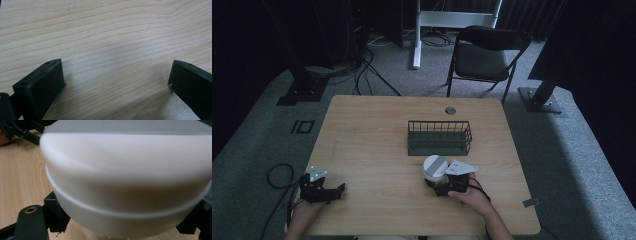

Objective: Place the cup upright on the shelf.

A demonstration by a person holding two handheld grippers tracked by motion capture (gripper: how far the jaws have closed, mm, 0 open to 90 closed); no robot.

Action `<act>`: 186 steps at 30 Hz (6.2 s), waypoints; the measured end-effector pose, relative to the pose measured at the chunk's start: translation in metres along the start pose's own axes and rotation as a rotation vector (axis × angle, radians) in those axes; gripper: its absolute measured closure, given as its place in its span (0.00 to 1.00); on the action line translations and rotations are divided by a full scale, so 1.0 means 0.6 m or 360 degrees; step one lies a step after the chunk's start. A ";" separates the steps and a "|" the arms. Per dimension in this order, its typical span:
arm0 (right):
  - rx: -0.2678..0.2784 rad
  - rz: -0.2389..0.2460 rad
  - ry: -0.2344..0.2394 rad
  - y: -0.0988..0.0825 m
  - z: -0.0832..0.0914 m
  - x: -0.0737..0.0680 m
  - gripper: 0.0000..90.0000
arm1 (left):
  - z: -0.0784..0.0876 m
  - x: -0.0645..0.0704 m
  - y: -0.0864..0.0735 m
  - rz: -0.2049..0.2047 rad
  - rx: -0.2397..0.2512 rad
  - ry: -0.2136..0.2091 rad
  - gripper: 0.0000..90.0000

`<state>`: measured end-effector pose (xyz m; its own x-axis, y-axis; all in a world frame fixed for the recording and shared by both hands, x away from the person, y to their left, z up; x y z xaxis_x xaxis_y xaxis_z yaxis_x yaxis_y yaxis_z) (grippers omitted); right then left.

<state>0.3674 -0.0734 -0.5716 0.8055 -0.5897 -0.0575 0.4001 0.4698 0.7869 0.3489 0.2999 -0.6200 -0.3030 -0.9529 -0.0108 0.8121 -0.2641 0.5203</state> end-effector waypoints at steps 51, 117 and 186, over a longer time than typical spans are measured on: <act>0.0183 -0.0254 -0.0382 0.132 0.093 0.066 0.20 | 0.000 0.000 0.000 0.0000 0.0000 0.0000 0.01; -0.0060 -0.0708 -0.0826 0.168 -0.040 0.206 0.20 | 0.000 0.000 0.000 0.0000 0.0000 0.0000 0.01; 0.0001 -0.0638 -0.0717 0.140 -0.030 0.186 0.13 | 0.000 0.000 0.000 0.0002 0.0001 -0.0001 0.01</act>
<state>0.4985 -0.0881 -0.5230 0.3275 -0.9411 -0.0838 0.6340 0.1531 0.7580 0.3490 0.2997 -0.6200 -0.3022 -0.9532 -0.0097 0.8122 -0.2629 0.5207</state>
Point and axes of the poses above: each handheld gripper's, and its own axes: z roughly backward along the jaws, y roughly out of its top, x roughly to its right, the point moved 10 cm from there along -z, roughly forward along the jaws, and after that the axes turned 12 degrees about -x, right-handed, at the moved point
